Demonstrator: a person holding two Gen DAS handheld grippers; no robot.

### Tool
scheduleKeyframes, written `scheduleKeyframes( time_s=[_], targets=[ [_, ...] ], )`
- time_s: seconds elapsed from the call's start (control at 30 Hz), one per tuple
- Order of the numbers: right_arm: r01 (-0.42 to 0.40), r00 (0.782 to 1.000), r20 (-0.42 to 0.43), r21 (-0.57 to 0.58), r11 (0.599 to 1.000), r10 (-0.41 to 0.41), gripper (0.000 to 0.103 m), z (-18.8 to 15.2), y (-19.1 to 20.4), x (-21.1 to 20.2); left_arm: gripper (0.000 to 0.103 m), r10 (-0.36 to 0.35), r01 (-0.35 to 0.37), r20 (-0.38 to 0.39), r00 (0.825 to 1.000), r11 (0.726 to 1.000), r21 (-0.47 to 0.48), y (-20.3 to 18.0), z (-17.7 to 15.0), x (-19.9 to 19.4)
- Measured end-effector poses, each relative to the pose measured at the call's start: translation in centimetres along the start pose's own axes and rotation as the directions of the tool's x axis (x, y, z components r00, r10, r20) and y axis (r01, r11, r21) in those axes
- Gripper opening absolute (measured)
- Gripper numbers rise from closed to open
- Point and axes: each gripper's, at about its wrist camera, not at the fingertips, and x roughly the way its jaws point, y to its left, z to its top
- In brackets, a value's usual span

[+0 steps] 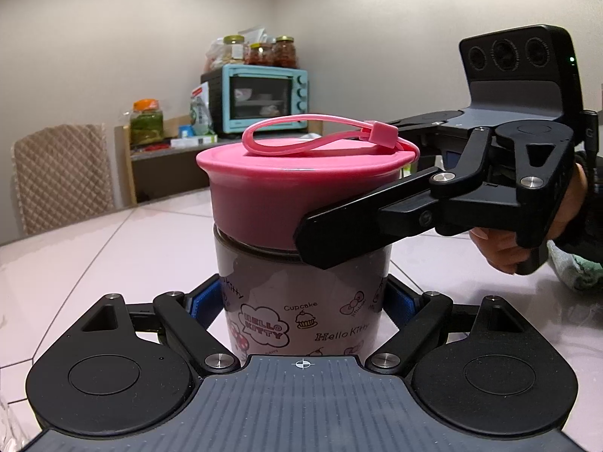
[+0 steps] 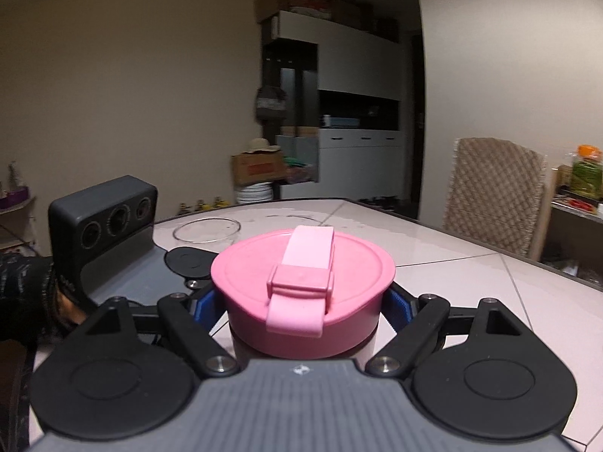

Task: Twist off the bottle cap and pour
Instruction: 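Close the right gripper on the pink cap, twist it, then open, then regrasp the pink cap with the right gripper, twist, and release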

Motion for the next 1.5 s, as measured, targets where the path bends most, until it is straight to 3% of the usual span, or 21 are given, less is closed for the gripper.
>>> scheduleKeyframes(
  time_s=[0.17, 0.23, 0.37, 0.53, 0.8, 1.3, 1.5],
  targets=[
    [0.011, 1.0, 0.004, 0.02, 1.0, -0.011, 0.088, 0.1, 0.5, -0.4, 0.09, 0.0, 0.0, 0.0, 1.0, 1.0, 0.0, 0.0, 0.0, 0.1],
    [0.061, 0.998, 0.001, 0.036, 0.997, -0.061, 0.099, 0.3, 1.0, -0.2, 0.09, -0.001, 0.001, 0.0, 1.0, 1.0, 0.0, 0.1, 0.1, 0.1],
    [0.175, 0.985, 0.001, 0.052, 0.983, -0.175, 0.101, 0.8, 3.2, -0.3, 0.09, -0.001, 0.001, 0.0, 1.0, 1.0, 0.001, 0.1, 0.1, 0.1],
    [0.334, 0.942, 0.006, 0.105, 0.937, -0.337, 0.101, 1.1, 5.9, -0.6, 0.09, -0.001, 0.001, 0.0, 1.0, 1.0, 0.0, 0.1, 0.1, 0.0],
    [0.486, 0.871, -0.004, 0.158, 0.859, -0.492, 0.101, -0.6, 7.4, 1.1, 0.09, 0.0, 0.0, 0.0, 1.0, 1.0, -0.002, 0.2, 0.2, 0.2],
    [0.574, 0.805, -0.002, 0.258, 0.777, -0.593, 0.093, -1.2, 6.7, 2.6, 0.09, 0.0, 0.0, 0.0, 1.0, 1.0, -0.001, 0.0, 0.3, 0.3],
    [0.576, 0.802, 0.006, 0.251, 0.778, -0.597, 0.086, -1.1, 6.6, 2.8, 0.09, 0.0, 0.0, 0.0, 1.0, 1.0, -0.002, 0.1, 0.3, 0.3]
  ],
)
